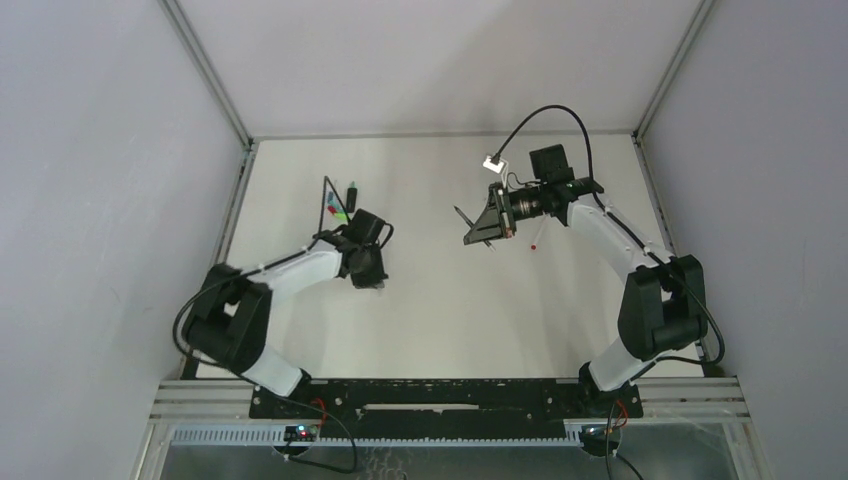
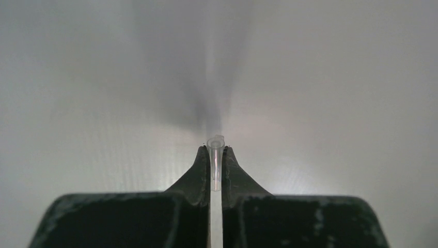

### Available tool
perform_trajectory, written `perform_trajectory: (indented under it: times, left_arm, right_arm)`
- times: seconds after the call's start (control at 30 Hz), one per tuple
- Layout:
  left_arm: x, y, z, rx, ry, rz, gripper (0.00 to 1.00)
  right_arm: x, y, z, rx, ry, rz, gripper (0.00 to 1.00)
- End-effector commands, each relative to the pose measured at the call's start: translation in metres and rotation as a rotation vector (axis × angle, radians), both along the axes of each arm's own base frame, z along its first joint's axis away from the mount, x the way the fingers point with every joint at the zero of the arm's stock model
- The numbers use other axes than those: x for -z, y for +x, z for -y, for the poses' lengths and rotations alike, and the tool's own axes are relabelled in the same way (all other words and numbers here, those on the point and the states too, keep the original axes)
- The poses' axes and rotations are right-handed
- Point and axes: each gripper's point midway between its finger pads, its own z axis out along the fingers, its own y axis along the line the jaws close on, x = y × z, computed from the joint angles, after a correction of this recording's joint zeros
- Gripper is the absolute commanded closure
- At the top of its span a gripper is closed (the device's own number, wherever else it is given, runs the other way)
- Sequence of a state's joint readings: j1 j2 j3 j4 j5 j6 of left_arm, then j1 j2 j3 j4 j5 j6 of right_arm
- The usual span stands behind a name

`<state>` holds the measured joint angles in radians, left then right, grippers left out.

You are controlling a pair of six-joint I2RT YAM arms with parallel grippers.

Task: Insert the pens into the pen caps
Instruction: Insert the pen cap onto the pen.

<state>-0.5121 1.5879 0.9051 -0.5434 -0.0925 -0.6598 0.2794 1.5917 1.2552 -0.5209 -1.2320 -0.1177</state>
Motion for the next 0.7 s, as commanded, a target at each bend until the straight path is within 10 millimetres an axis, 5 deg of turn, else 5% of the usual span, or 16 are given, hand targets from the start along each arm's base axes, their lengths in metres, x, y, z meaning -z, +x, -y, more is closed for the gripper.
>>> perform_trajectory:
  times: [0.0,0.1,0.33,0.67]
  left_arm:
    - [-0.077,0.026,0.051,0.069,-0.342,0.298,1.0]
    - [-0.129,0.038,0.067,0.105,-0.51,0.517,1.0]
    - [-0.252,0.037,0.071,0.09,-0.844,0.952,1.0]
    - [-0.386,0.017,0.063,0.109,-1.165,1.326,1.0]
  right_arm:
    - [-0.006,-0.02,-0.007,-0.06,-0.022,0.107,1.0]
    - [-0.008,-0.027,-0.013,-0.082,-0.012,0.105,1.0]
    - [-0.035,-0.039,-0.014,-0.125,0.032,0.095,1.0]
    - [-0.101,-0.045,-0.007,-0.178,0.025,0.362,1.0]
